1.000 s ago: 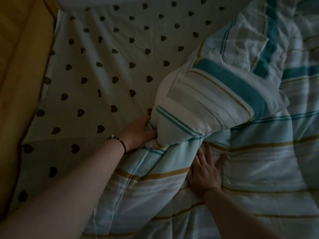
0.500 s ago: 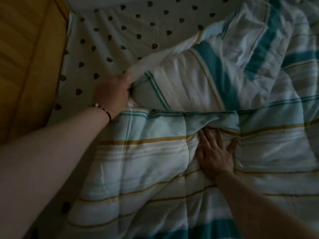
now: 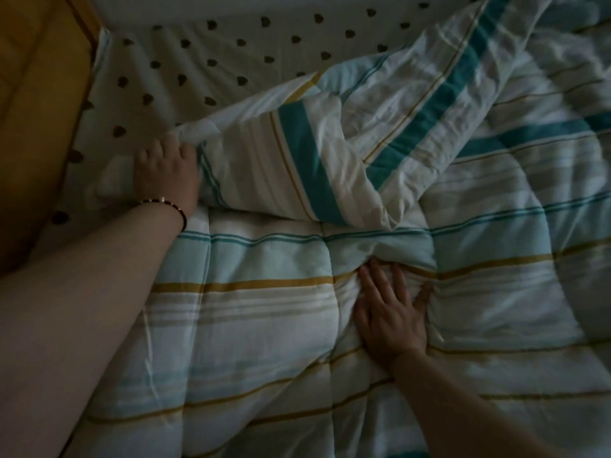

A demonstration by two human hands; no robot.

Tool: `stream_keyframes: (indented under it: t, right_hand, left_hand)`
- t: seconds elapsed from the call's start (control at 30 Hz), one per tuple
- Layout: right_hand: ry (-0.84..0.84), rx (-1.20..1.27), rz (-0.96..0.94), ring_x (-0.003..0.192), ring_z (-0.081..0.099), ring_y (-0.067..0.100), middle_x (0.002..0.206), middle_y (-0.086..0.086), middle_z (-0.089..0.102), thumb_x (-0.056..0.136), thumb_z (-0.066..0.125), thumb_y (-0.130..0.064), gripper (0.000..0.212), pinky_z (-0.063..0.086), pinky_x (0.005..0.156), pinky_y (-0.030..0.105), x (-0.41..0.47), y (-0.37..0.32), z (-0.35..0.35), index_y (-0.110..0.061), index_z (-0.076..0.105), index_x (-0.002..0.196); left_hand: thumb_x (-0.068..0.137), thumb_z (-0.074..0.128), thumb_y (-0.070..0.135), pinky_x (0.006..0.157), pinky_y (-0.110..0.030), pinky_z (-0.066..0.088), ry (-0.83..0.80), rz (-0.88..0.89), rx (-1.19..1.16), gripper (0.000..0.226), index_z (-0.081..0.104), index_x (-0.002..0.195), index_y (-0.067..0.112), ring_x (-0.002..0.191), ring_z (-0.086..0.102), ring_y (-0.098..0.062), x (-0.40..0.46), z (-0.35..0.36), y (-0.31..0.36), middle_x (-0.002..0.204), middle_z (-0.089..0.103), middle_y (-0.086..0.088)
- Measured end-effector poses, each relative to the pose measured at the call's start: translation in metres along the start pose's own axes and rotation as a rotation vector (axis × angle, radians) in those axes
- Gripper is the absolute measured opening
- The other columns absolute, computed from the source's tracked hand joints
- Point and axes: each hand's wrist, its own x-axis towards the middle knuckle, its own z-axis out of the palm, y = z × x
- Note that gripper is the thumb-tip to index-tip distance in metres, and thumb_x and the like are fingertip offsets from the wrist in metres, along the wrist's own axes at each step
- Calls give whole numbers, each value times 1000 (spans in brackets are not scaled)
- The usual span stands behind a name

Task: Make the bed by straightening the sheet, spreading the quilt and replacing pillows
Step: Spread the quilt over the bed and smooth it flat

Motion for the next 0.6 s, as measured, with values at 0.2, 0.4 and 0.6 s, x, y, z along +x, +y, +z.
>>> stream_keyframes:
  t: [0.2,0.4,0.6]
  right_hand:
    - [-31,-23,10,152,11,25,164,-15,13,89,32,-56,70,0,111,73,-3,3,1,-40,18,156]
    - [-47,-49,7,150,17,27,163,-13,13,90,35,-54,69,2,111,72,0,0,-2,-37,24,155]
    - [-81,-52,23,151,14,26,164,-13,14,90,35,-52,68,7,111,73,2,0,-5,-37,23,156]
  left_hand:
    - [83,58,46,98,-49,34,70,646,-375,52,47,128,22,117,48,-38,-54,-9,53,133,48,-19]
    - [89,35,48,105,-65,21,-527,574,-19,68,-7,141,62,135,24,-41,-67,39,42,157,19,-4]
    - [100,18,33,104,-68,27,-754,446,-42,59,-13,143,58,133,23,-53,-54,58,61,156,14,-16]
